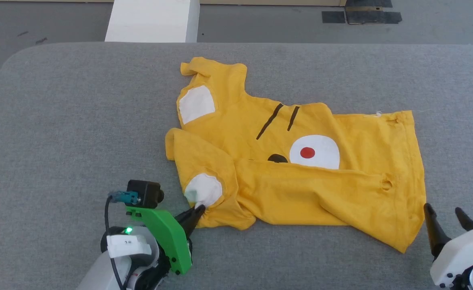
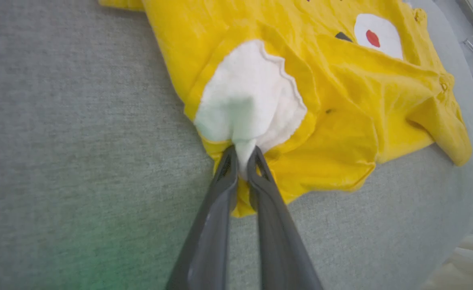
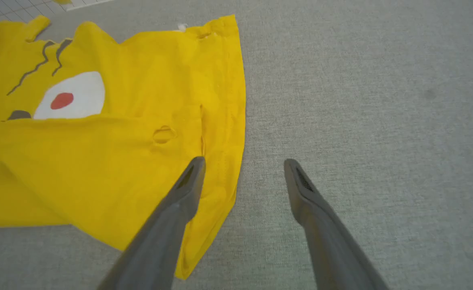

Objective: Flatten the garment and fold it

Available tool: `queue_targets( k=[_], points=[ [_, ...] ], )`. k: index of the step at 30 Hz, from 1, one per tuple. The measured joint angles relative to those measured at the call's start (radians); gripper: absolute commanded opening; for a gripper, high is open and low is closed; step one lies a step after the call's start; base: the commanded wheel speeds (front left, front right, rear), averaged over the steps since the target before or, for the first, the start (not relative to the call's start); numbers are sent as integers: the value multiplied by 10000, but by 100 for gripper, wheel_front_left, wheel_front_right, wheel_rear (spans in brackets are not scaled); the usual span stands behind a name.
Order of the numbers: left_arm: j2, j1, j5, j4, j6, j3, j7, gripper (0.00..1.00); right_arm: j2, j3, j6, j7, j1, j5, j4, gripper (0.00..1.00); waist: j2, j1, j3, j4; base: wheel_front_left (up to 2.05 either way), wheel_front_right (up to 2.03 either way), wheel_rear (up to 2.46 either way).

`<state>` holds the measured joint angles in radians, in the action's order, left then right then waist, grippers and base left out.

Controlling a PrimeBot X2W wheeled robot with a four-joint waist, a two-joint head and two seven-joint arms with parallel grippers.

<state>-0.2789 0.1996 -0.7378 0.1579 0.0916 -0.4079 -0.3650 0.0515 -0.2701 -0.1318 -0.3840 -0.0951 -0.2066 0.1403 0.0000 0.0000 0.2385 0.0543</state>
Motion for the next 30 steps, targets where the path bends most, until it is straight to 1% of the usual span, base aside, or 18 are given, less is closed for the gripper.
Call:
queue_targets(
  k=[1,3,5,11,17,18,19,20,25,30],
  points=[
    [6,-17,-23,-88,-2,-19,-10,0,2,-35,-2,-564,4,44,153,100,0,0,6,28,0,0,0],
    [6,-55,-31,-190,-33,-56,-35,0,-13,-109,-4,-1317,27,-109,276,100,0,0,21,73,0,0,0],
    [15,-57,-82,-263,-36,-88,-48,0,-10,-107,-2,-1858,29,-176,324,100,0,0,30,126,0,0,0],
    [38,-57,-128,-278,-42,-198,-92,0,-10,59,-2,-2443,19,-569,-71,100,0,0,21,246,0,0,0],
    [40,-54,-224,-192,-42,-209,-90,0,19,353,-2,-2355,202,-784,-1012,100,0,0,2,250,0,0,0],
    [40,-53,-234,-163,-40,-209,-88,0,31,355,-2,-2266,315,-803,-1221,66,0,0,0,243,0,0,0],
    [40,-52,-267,-132,-40,-203,-77,0,38,362,-2,-2174,404,-817,-1354,26,0,0,-1,240,0,0,0],
    [40,-50,-293,-92,-40,-194,-48,0,44,347,-2,-2011,514,-819,-1530,0,0,0,1,238,0,0,0],
    [27,-50,-328,52,0,-100,163,0,31,297,-6,-1551,892,-790,-1925,0,0,0,-2,231,0,0,0],
    [-142,-55,-479,-75,35,161,412,0,-21,77,-6,-1323,924,-763,-1695,0,0,0,-52,189,0,0,0]
  ],
)
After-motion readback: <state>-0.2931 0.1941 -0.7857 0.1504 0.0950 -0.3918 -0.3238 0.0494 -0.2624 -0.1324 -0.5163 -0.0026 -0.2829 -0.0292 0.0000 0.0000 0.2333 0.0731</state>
